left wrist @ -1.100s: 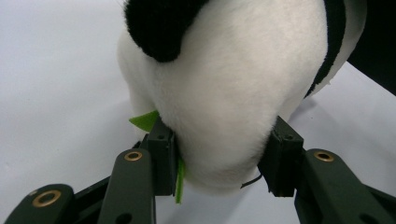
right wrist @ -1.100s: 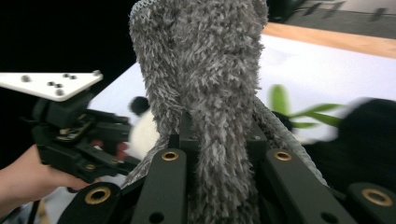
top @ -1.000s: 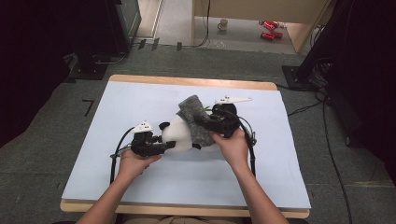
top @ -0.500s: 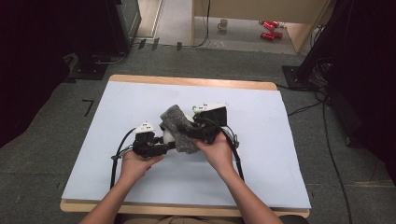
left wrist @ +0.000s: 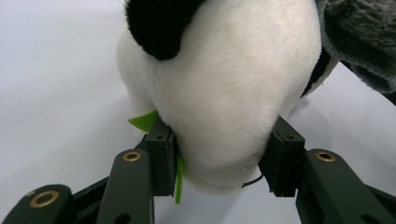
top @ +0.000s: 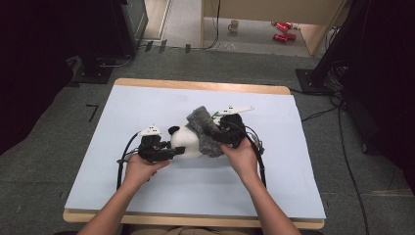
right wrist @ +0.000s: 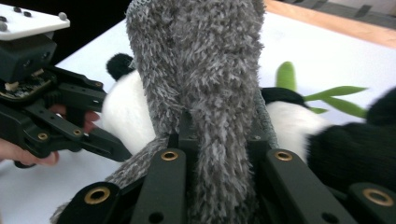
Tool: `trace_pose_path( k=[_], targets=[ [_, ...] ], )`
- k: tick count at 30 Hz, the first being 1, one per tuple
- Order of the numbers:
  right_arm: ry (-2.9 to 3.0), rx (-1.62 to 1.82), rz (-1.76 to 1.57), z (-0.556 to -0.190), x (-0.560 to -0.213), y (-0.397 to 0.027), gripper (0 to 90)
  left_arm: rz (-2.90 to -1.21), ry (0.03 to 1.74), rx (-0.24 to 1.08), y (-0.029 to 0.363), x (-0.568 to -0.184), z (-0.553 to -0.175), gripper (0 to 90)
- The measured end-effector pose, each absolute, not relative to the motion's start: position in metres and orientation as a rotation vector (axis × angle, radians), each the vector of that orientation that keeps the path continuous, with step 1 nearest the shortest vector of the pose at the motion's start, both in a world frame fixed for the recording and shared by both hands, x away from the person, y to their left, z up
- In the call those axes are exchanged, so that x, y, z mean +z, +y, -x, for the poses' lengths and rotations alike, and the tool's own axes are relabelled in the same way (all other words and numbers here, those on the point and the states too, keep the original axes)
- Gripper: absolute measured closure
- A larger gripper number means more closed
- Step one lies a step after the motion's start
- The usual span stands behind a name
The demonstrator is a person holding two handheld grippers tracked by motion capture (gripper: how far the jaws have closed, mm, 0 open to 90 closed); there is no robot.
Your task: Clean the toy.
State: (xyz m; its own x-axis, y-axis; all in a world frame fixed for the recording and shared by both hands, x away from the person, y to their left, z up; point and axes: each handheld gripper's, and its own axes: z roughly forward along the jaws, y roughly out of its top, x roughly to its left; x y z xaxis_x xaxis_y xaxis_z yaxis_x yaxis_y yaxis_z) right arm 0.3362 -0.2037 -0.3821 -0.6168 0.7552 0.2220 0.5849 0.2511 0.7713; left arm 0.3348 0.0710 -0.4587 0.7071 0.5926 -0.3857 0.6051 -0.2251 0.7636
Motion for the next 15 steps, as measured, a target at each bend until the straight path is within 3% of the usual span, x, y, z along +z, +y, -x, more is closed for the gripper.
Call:
trace_pose_path(
  k=[15],
  targets=[
    [2.124,1.337,-1.481,-0.338,-0.380,-0.273,76.2,-1.902,0.935,-0.030,0.072,-0.457,-0.348,54.0]
  ],
)
